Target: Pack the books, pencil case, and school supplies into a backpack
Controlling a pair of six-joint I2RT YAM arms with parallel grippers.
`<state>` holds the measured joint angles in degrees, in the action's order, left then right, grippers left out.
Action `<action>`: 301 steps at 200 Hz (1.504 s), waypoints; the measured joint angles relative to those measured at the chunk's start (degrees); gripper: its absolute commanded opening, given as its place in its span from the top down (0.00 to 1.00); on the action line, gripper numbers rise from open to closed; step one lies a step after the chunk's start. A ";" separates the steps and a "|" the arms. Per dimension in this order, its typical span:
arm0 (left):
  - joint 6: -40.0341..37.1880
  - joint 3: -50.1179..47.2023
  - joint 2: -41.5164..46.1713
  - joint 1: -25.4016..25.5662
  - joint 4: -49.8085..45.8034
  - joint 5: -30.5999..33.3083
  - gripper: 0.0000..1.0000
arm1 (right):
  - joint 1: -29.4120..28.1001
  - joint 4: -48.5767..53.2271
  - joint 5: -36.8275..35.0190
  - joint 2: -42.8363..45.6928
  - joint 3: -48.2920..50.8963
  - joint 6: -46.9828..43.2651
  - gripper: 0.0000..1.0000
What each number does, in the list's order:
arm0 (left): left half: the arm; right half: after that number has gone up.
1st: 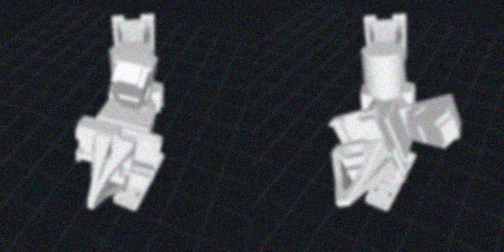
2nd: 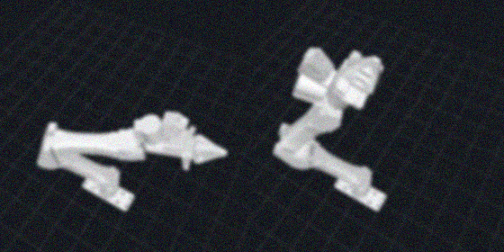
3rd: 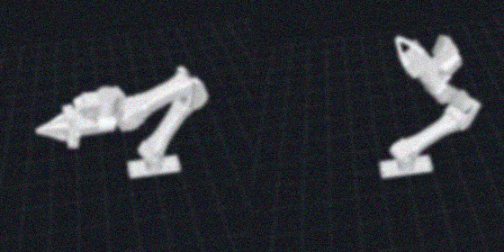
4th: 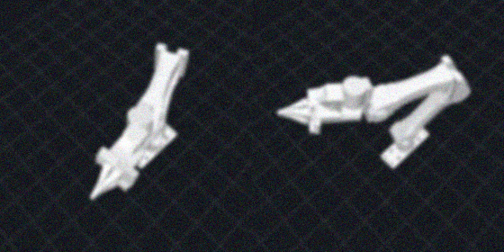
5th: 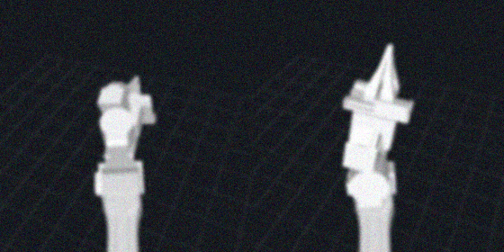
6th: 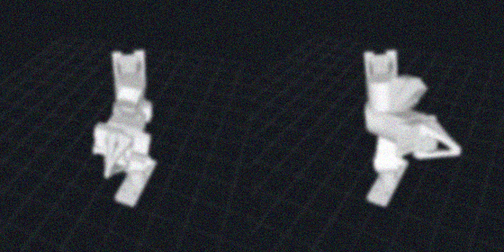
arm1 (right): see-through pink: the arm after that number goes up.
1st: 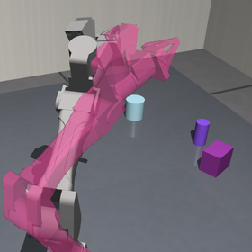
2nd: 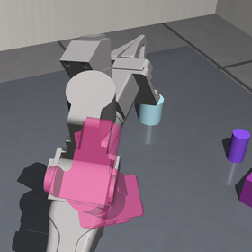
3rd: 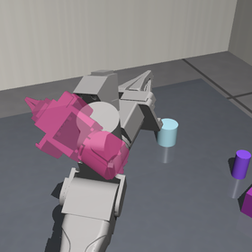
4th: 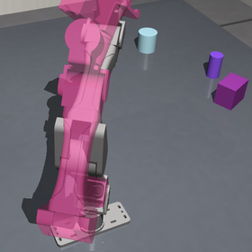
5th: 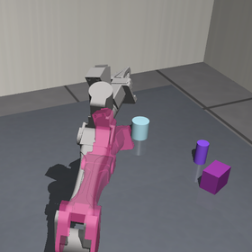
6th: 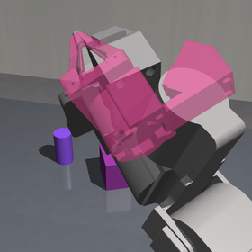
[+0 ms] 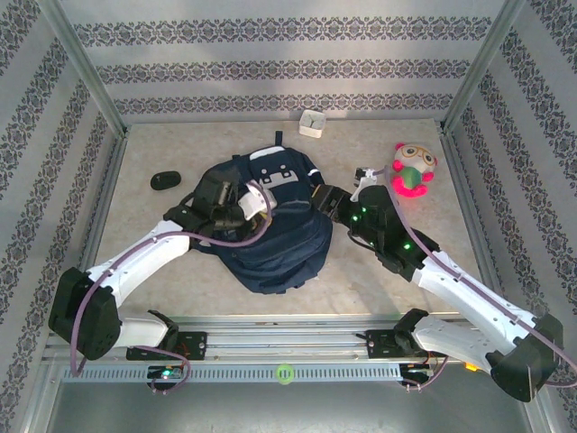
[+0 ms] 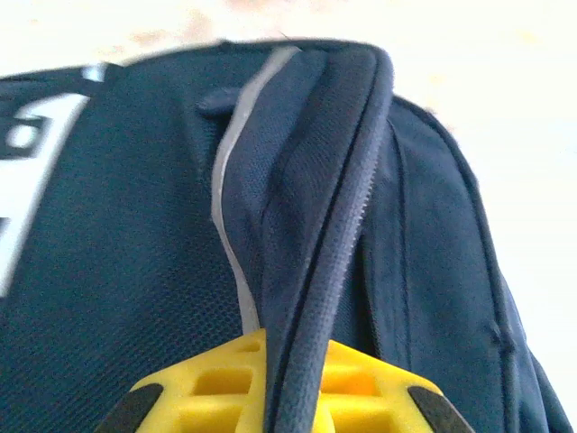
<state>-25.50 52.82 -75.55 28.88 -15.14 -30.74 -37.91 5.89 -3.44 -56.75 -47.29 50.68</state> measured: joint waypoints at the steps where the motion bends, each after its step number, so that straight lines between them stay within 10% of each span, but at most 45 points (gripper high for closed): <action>1: -0.59 -0.15 -0.11 0.11 -0.09 -0.02 0.95 | 0.09 0.11 0.09 0.00 0.04 -0.26 0.47; 64: -18.43 1.44 -11.85 6.93 -7.32 4.33 0.77 | 3.39 1.38 3.96 0.66 2.38 -7.10 0.46; 117: -19.91 3.06 -11.82 7.87 -10.93 4.17 0.41 | 4.07 -0.15 6.19 1.79 3.96 -13.70 0.42; 203: 5.03 -1.16 12.35 1.05 -1.29 3.72 0.20 | -1.01 7.87 22.69 2.62 -3.34 -70.36 0.39; 252: 20.04 -7.69 20.04 -5.03 3.21 13.94 0.18 | -9.31 15.56 19.08 -9.11 -8.83 -103.54 0.41; 301: 27.08 -11.74 20.44 -7.19 4.04 17.22 0.19 | -10.01 15.82 17.46 -22.38 -8.98 -118.31 0.44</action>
<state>1.58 41.08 -55.11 21.69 -11.09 -13.52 -47.92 21.71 14.02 -79.13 -56.27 -67.64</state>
